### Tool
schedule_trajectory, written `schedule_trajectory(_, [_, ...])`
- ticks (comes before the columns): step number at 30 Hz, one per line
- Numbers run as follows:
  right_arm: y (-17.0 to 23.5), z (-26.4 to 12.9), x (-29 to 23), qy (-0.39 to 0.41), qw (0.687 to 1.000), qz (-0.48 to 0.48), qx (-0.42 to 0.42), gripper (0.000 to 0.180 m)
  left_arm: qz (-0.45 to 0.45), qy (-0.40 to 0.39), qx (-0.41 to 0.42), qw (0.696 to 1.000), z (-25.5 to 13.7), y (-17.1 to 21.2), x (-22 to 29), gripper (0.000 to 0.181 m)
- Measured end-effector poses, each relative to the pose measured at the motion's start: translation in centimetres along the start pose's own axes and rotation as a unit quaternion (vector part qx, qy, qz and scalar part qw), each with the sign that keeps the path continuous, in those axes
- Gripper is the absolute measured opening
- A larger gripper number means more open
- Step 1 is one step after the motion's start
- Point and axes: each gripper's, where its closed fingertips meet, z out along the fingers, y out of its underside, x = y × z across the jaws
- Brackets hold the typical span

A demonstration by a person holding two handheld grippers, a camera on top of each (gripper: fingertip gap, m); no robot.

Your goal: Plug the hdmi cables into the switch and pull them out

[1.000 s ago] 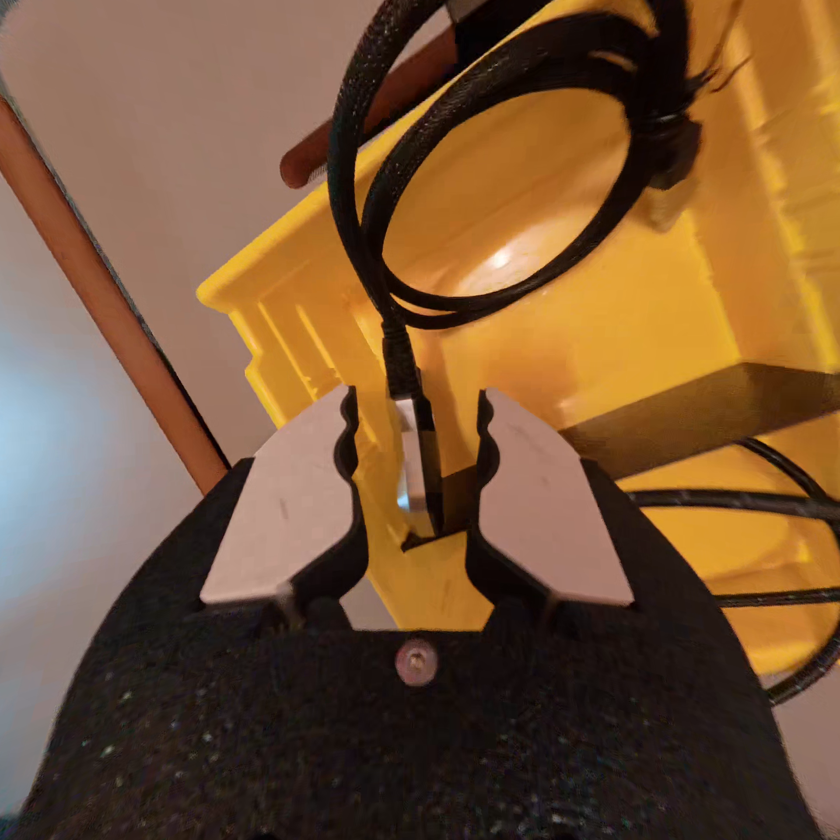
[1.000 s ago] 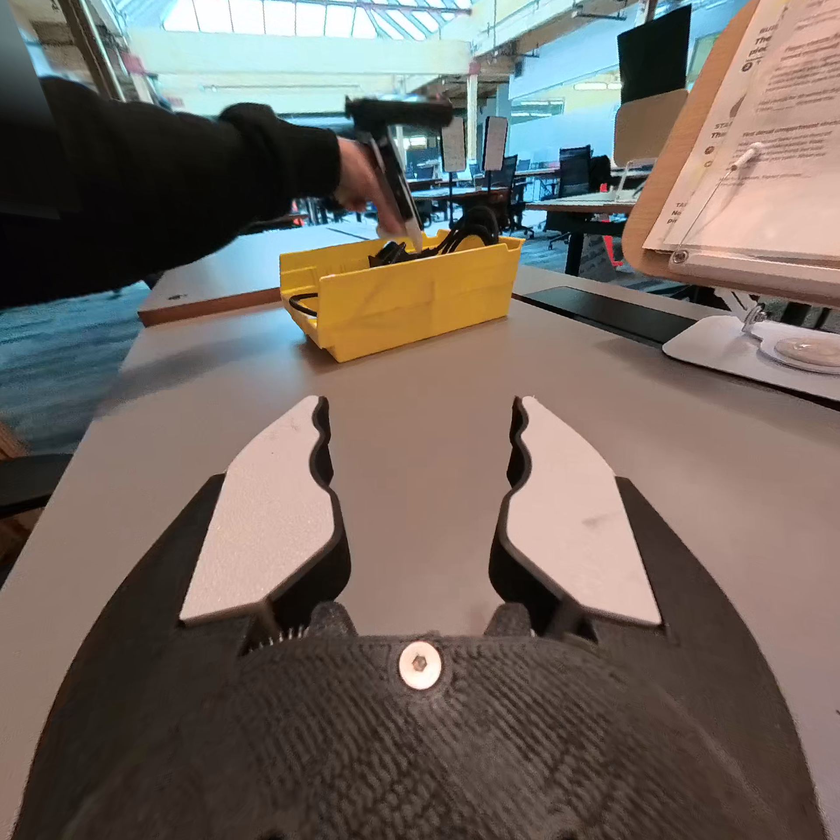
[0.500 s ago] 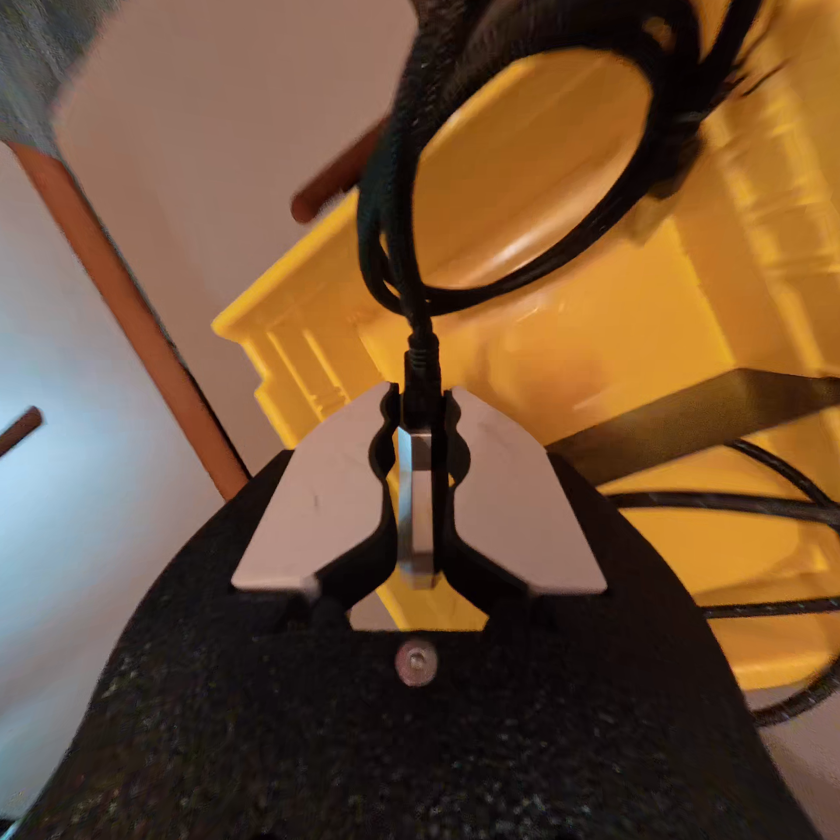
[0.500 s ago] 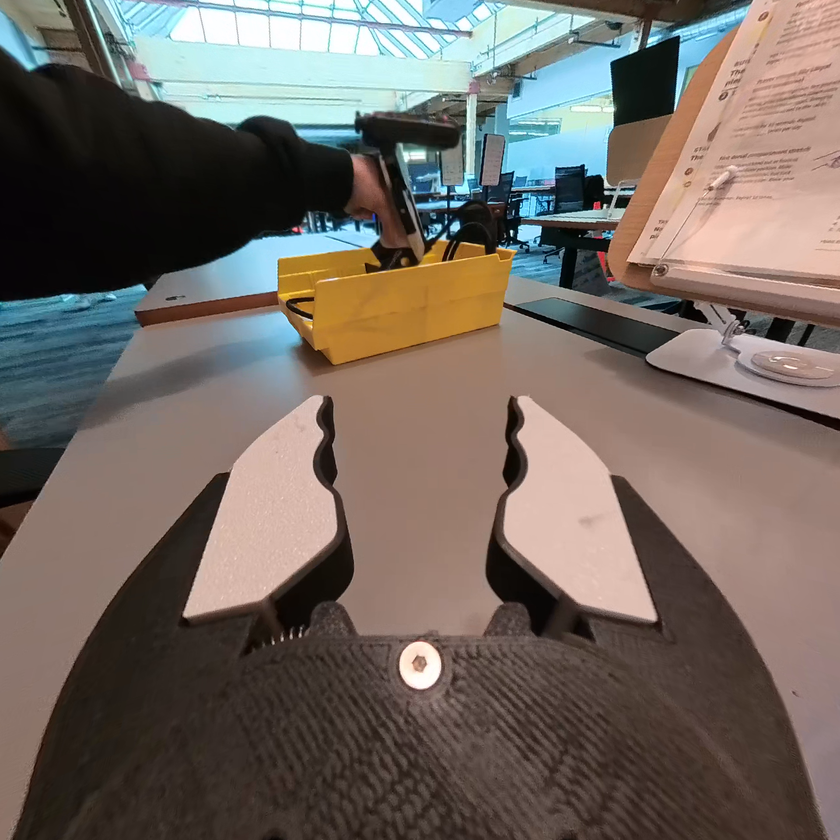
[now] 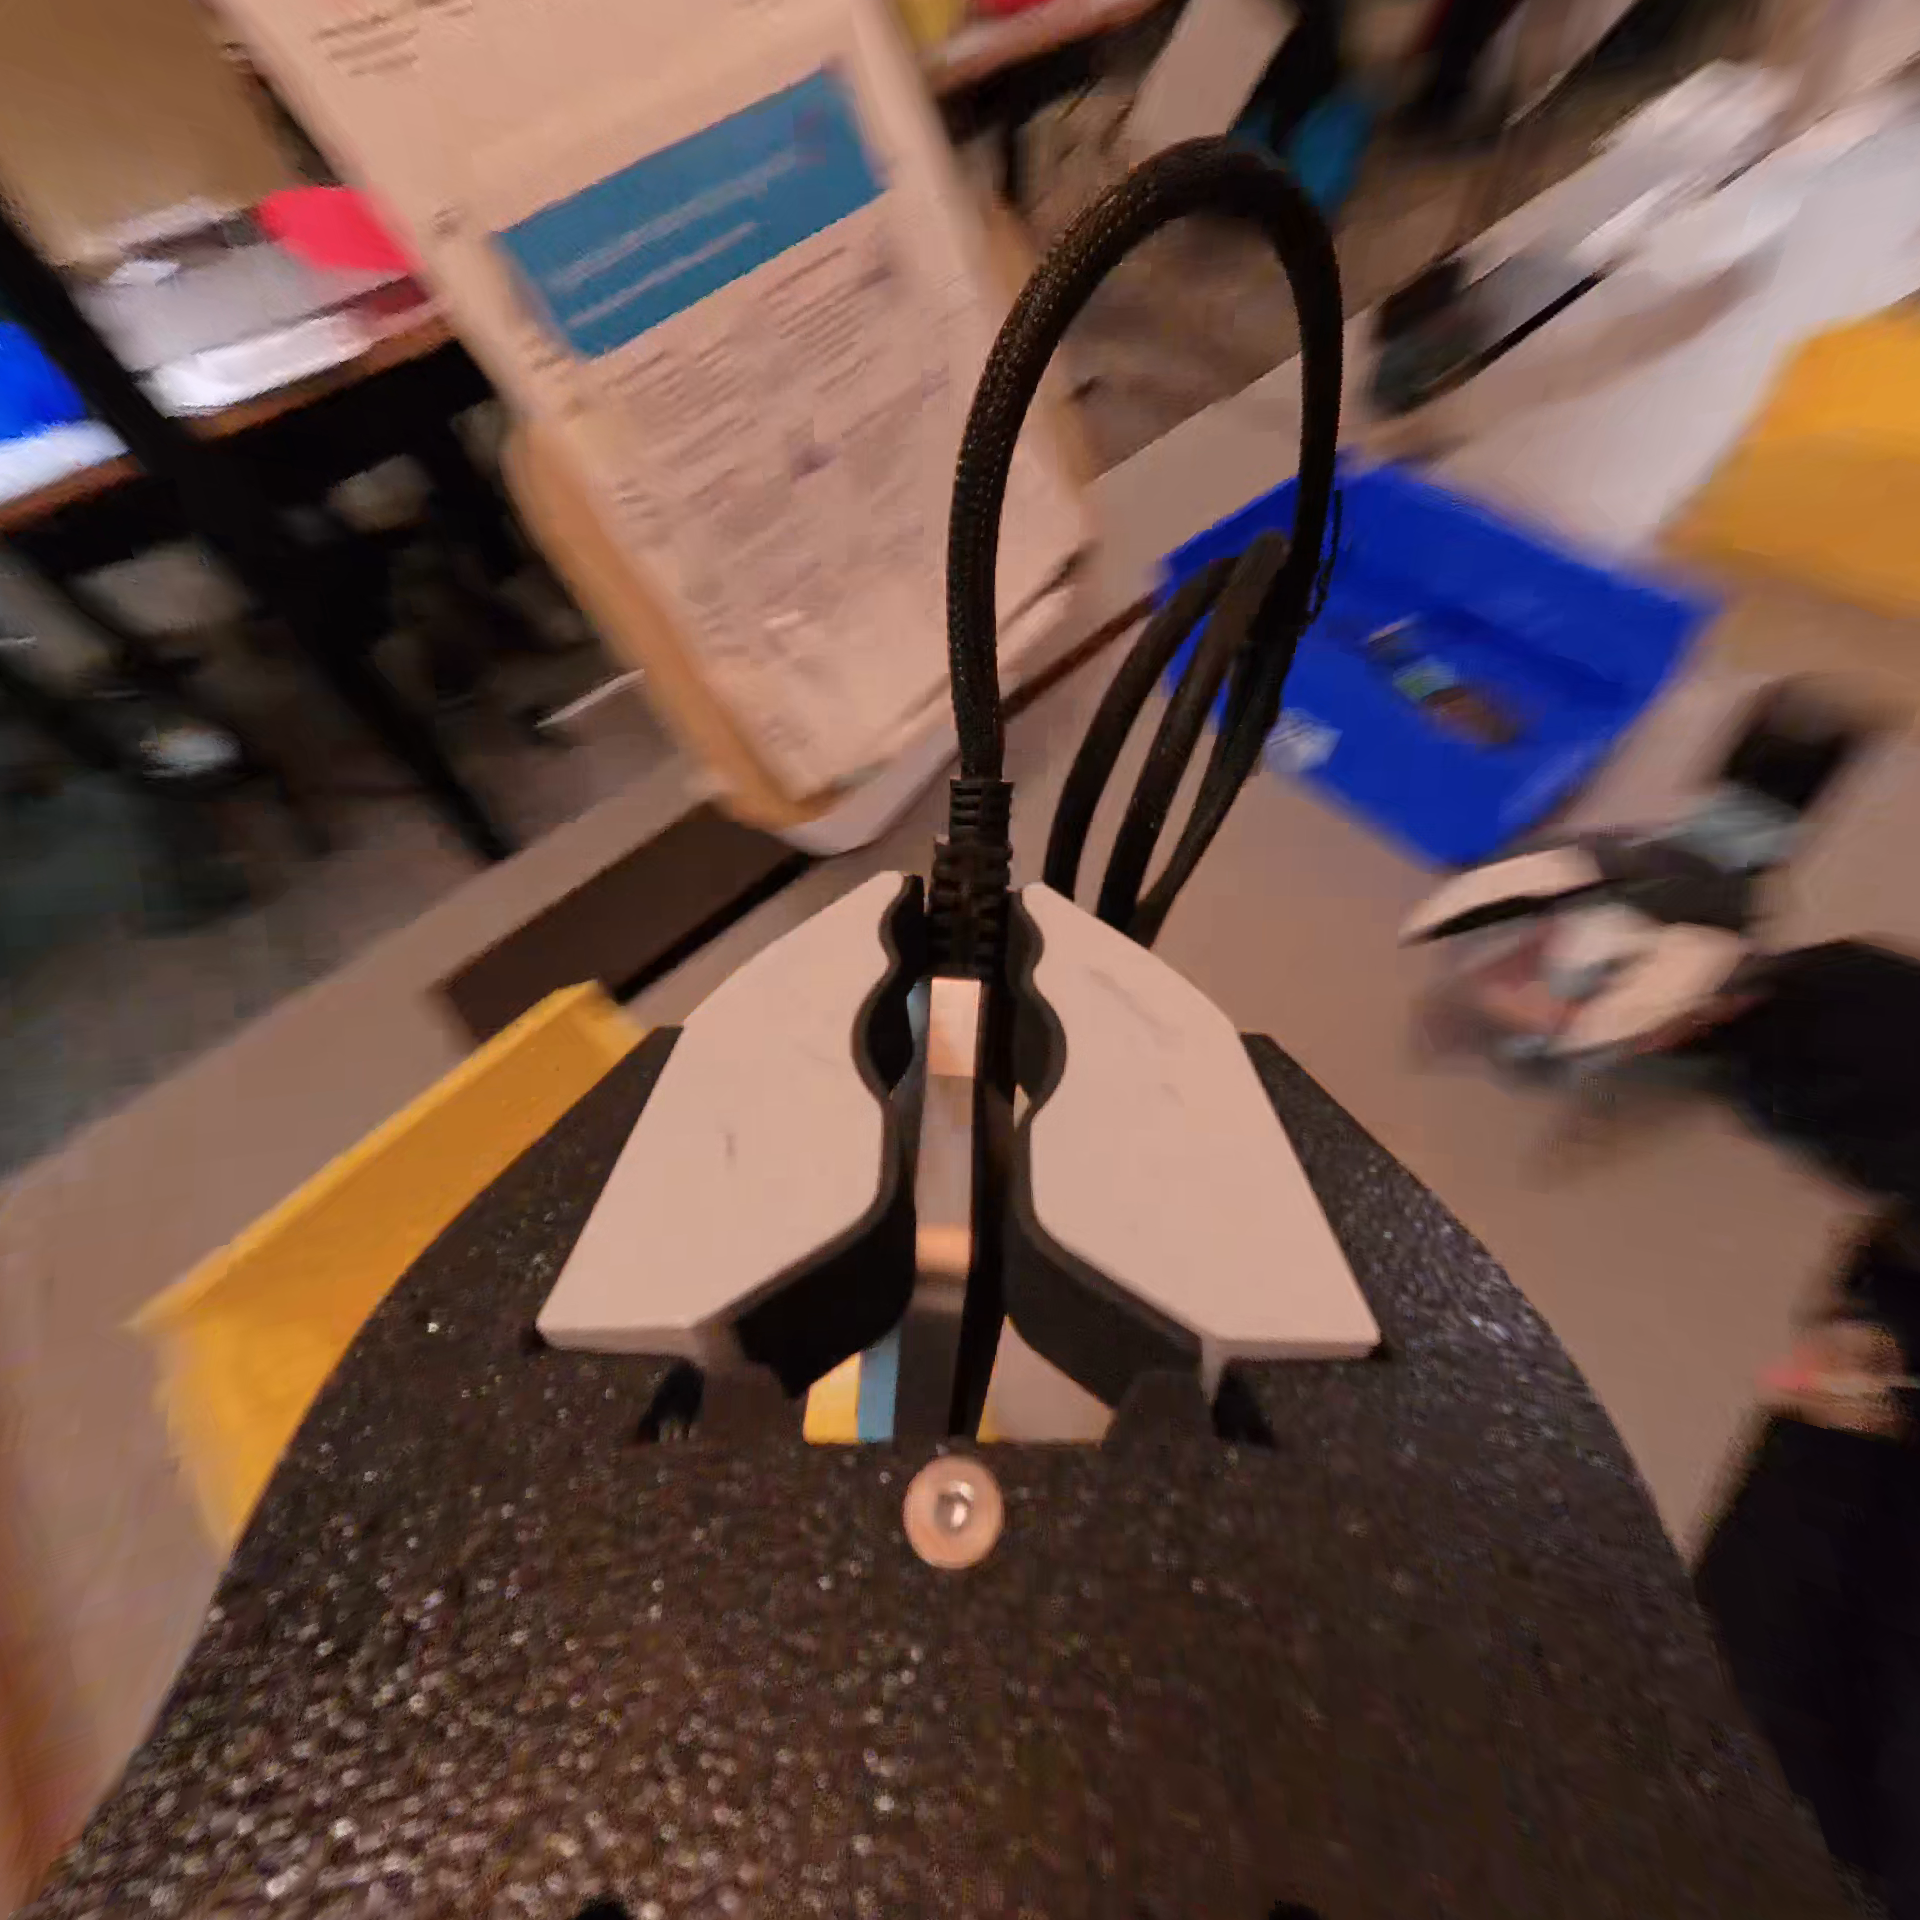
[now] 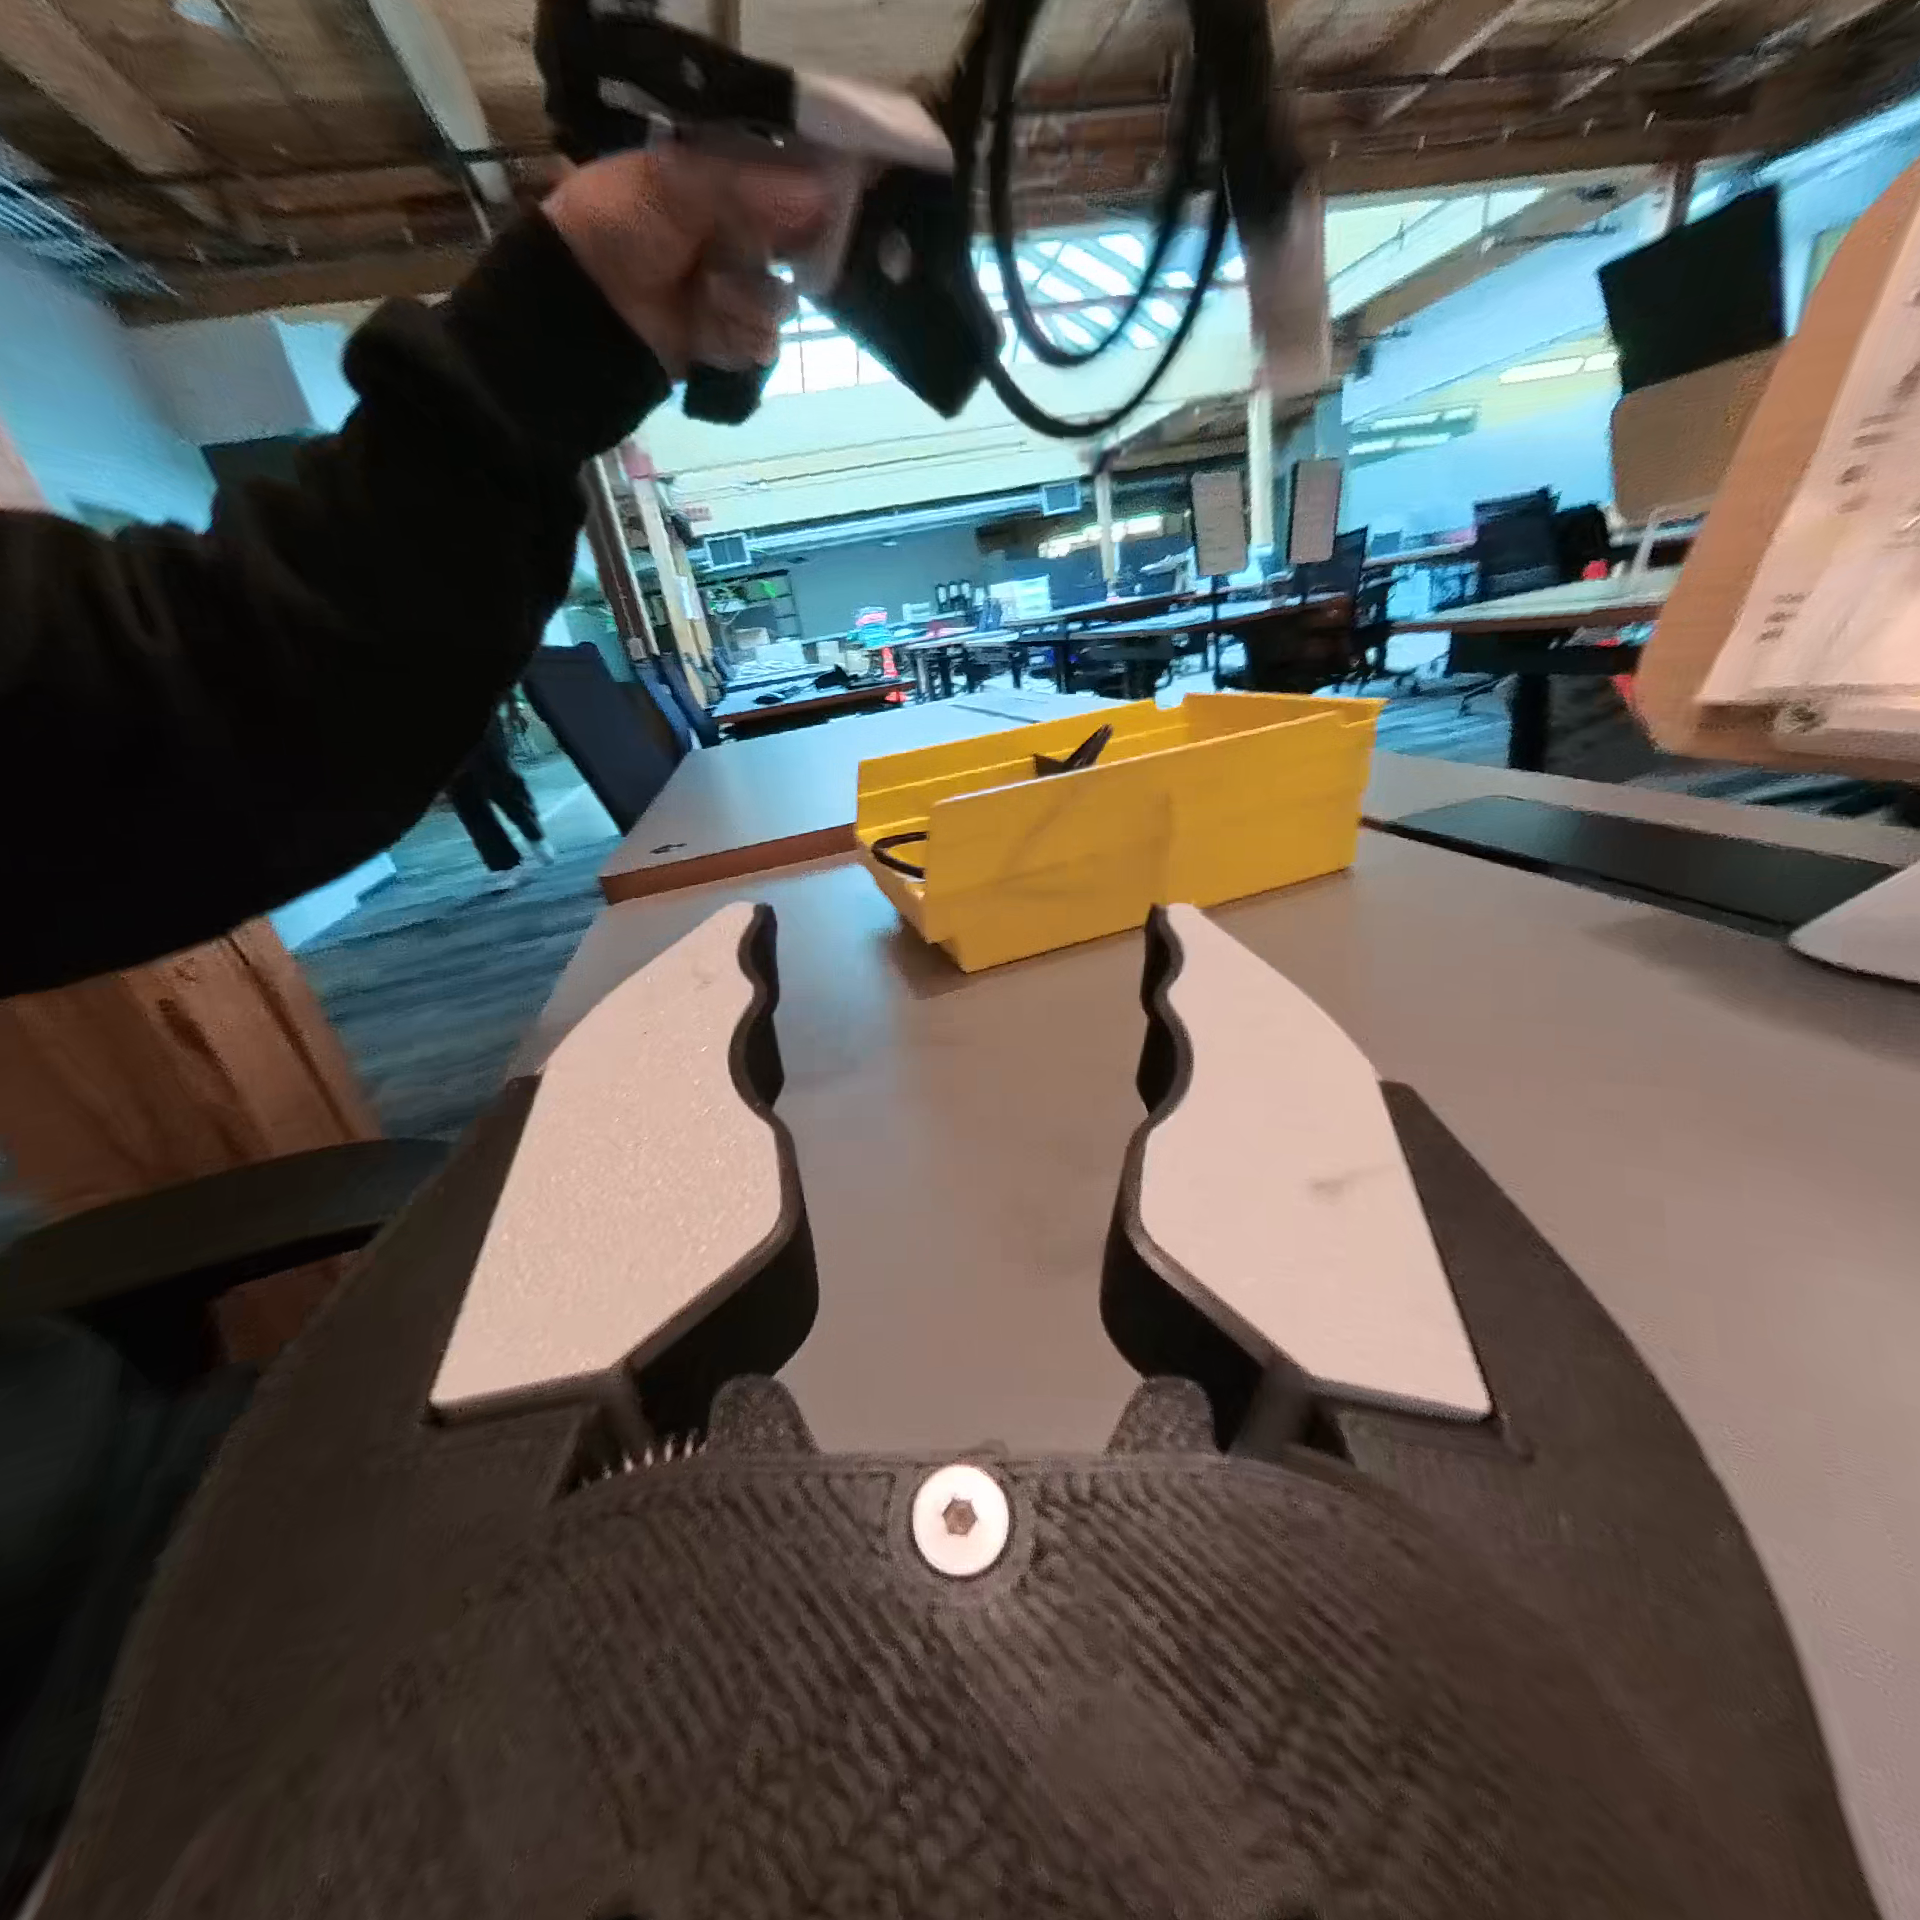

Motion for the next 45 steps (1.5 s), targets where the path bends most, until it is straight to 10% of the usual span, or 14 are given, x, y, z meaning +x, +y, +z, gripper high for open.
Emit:
schedule_trajectory(1, [0.3,0.6,-0.4,-0.005,1.0,0.012,-0.003,0.071,-0.033,0.053,0.028,0.998,0.4,-0.1,2.7,0.015])
schedule_trajectory(10, [-1.3,3.2,-4.5,-0.099,0.99,0.073,0.062,0.072,-0.246,0.382,0.141,0.879,6.0,4.1,20.5,0.015])
schedule_trajectory(16, [-1.8,2.5,-5.7,-0.149,0.982,0.087,0.08,0.022,-0.234,0.41,0.125,0.873,8.7,6.4,22.7,0.015])
schedule_trajectory(26, [-2.6,3.0,-3.2,-0.11,0.935,0.299,0.155,0.02,-0.228,0.277,0.223,0.906,9.2,5.3,18.0,0.034])
schedule_trajectory(34, [-1.1,3.6,-1.7,-0.052,0.883,0.425,0.192,0.019,-0.263,0.209,0.203,0.92,10.0,12.2,19.1,0.049])
schedule_trajectory(45, [2.5,6.3,-4.8,-0.021,0.926,0.361,0.104,0.025,-0.368,0.323,0.252,0.835,8.7,13.1,19.0,0.022])
